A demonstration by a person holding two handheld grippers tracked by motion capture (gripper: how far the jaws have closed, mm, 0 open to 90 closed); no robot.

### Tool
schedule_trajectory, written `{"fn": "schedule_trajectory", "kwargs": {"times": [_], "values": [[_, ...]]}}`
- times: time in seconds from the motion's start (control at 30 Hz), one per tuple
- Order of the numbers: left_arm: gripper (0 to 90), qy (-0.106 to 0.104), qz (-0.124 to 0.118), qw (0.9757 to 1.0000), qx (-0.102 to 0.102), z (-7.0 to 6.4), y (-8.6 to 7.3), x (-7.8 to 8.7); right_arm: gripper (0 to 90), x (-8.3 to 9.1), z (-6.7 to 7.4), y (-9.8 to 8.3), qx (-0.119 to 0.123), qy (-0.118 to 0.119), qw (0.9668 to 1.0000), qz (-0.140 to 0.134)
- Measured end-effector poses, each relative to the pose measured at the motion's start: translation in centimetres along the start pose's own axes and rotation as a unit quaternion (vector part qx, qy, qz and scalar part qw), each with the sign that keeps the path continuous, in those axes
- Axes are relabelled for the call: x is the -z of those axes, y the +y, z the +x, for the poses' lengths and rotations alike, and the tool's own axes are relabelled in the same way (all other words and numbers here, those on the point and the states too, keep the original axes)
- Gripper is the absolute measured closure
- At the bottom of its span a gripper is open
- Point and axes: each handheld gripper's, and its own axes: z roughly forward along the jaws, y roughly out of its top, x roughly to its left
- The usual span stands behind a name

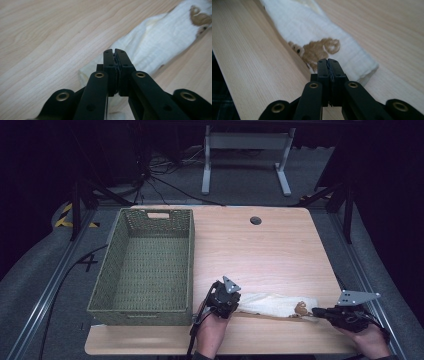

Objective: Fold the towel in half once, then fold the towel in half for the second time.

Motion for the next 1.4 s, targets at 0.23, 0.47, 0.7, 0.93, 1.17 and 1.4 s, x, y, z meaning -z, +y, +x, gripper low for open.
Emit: {"fn": "schedule_trajectory", "kwargs": {"times": [0.23,0.47,0.7,0.93,1.17,1.4], "values": [[89.5,0.017,0.035,0.9992,0.002,2.1,-0.1,-3.2,89.7,-1.0,0.1,-0.6,0.008,0.004,0.9993,0.036],[87.4,0.013,0.030,0.9994,-0.007,1.1,-0.2,-2.4,89.7,-1.0,0.1,-0.6,0.015,0.003,0.9991,0.039],[89.4,-0.002,0.031,0.9995,0.000,1.0,-1.6,-2.2,89.7,-1.1,0.3,-0.6,0.017,-0.004,0.9991,0.039],[89.7,0.009,0.038,0.9991,-0.019,0.6,-1.6,-2.0,89.9,-1.3,0.0,-0.4,0.016,-0.011,0.9991,0.039],[89.7,0.010,0.041,0.9989,-0.021,0.3,-2.0,-1.7,89.9,-1.9,-1.0,0.4,0.017,-0.018,0.9990,0.037],[89.7,0.001,0.048,0.9987,-0.019,-0.1,-2.7,-1.0,89.9,-3.1,-2.8,1.8,0.017,-0.026,0.9990,0.034]]}}
